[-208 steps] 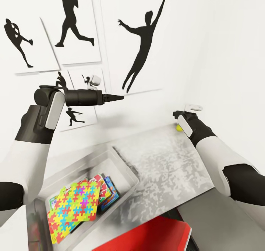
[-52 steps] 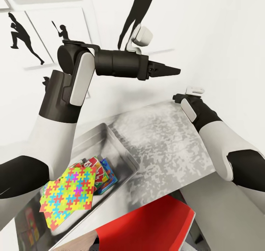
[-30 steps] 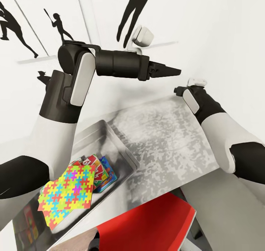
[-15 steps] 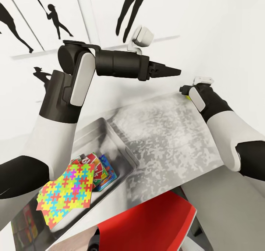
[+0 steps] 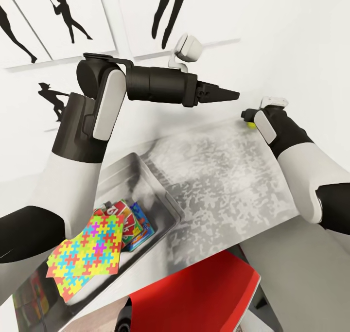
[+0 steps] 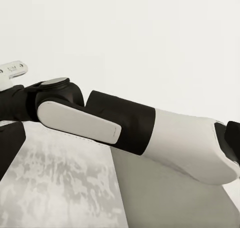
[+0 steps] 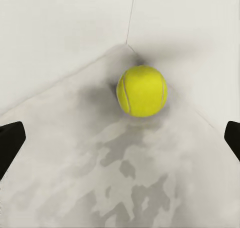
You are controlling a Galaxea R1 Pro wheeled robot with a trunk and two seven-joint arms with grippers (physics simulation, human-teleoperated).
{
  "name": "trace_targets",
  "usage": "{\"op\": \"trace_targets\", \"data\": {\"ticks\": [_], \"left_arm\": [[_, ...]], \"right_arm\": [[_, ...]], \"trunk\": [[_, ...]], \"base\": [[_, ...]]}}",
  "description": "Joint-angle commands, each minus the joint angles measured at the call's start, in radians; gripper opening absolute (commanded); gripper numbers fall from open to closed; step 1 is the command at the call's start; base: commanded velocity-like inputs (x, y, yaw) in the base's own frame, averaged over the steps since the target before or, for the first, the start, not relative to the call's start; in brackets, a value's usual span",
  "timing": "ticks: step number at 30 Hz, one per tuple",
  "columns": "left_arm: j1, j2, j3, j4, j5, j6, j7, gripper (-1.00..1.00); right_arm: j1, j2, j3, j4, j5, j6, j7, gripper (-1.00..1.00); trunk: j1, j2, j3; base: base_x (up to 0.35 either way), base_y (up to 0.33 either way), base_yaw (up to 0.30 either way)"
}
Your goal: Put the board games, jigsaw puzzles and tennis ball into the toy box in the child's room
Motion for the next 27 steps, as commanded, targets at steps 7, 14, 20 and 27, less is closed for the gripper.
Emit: {"op": "trace_targets", "data": {"ticks": [7,14,20,27], "left_arm": [[-0.001,0.0,0.001,0.001,-0.002,0.003,-0.004,1.0],[-0.001,-0.001,0.001,0.0,-0.002,0.003,-0.004,1.0],[-0.001,-0.001,-0.02,0.0,-0.001,0.003,-0.004,1.0],[-0.001,-0.003,-0.022,0.0,-0.001,0.003,-0.004,1.0]], "right_arm": [[-0.015,0.001,0.01,-0.001,-0.01,0.007,-0.009,1.0],[-0.018,0.005,0.008,-0.002,-0.009,0.012,-0.009,1.0],[-0.028,0.008,0.008,-0.002,-0.009,0.031,-0.009,1.0],[-0.043,0.003,0.009,-0.002,-0.009,0.036,-0.009,1.0]], "trunk": [[0.0,-0.002,-0.013],[0.0,-0.002,-0.024],[0.0,-0.002,-0.034],[0.0,-0.002,-0.046]], "base": [[0.0,0.0,0.0],[0.0,0.0,0.0],[0.0,0.0,0.0],[0.0,0.0,0.0]]}}
